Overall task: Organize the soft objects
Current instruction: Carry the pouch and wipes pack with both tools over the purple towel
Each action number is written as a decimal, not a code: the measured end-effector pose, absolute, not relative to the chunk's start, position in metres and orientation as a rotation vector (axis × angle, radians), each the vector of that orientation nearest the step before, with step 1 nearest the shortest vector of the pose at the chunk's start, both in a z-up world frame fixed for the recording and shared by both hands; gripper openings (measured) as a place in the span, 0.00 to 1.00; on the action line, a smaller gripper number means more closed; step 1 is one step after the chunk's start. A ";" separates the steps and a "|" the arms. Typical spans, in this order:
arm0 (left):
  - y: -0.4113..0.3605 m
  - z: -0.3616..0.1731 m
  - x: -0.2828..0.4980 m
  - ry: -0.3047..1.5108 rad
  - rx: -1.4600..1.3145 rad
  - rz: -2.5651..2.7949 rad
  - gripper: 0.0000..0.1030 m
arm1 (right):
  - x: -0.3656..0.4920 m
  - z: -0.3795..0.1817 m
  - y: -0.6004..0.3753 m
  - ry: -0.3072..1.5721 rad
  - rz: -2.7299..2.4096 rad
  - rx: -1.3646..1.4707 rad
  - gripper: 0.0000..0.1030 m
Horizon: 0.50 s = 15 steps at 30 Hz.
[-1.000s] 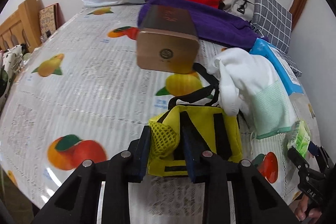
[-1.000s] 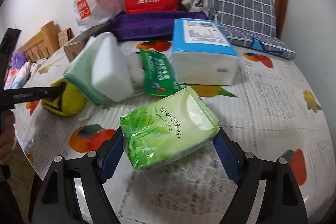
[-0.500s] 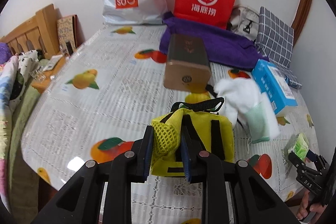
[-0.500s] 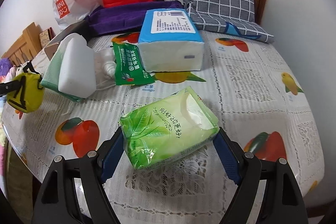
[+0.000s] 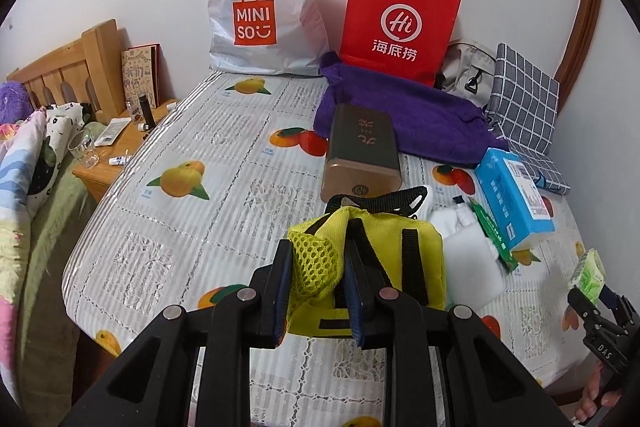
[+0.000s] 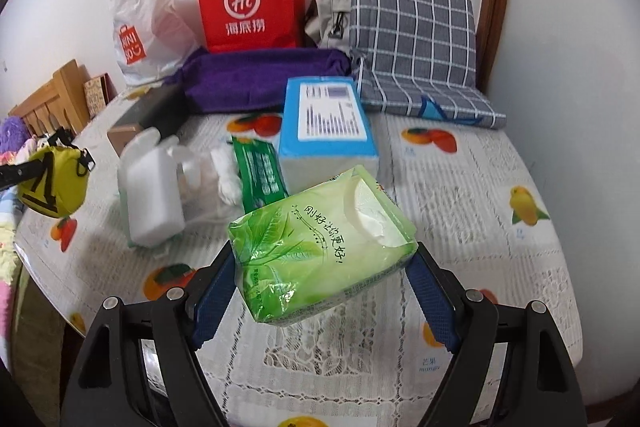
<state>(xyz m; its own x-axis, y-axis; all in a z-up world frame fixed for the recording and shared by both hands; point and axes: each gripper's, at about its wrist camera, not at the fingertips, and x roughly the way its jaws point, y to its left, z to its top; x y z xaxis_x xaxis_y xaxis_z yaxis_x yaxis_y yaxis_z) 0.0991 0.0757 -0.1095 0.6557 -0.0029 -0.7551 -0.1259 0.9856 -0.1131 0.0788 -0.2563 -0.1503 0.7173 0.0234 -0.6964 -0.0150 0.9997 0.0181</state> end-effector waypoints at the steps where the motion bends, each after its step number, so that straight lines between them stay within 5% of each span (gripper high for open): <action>1: 0.074 -0.108 0.101 0.855 -0.159 0.068 0.22 | 0.081 -0.147 -0.257 0.769 0.021 0.015 0.79; 15: 0.061 -0.085 0.152 0.835 -0.149 0.042 0.22 | 0.145 -0.107 -0.261 0.765 0.030 0.026 0.79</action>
<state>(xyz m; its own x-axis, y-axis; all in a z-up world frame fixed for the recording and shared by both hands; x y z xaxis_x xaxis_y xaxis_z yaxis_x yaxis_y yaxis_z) 0.1521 0.0608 -0.0850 0.6712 -0.0214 -0.7410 -0.0959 0.9887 -0.1154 0.1449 -0.2606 -0.1073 0.7207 0.0367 -0.6923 -0.0179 0.9992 0.0344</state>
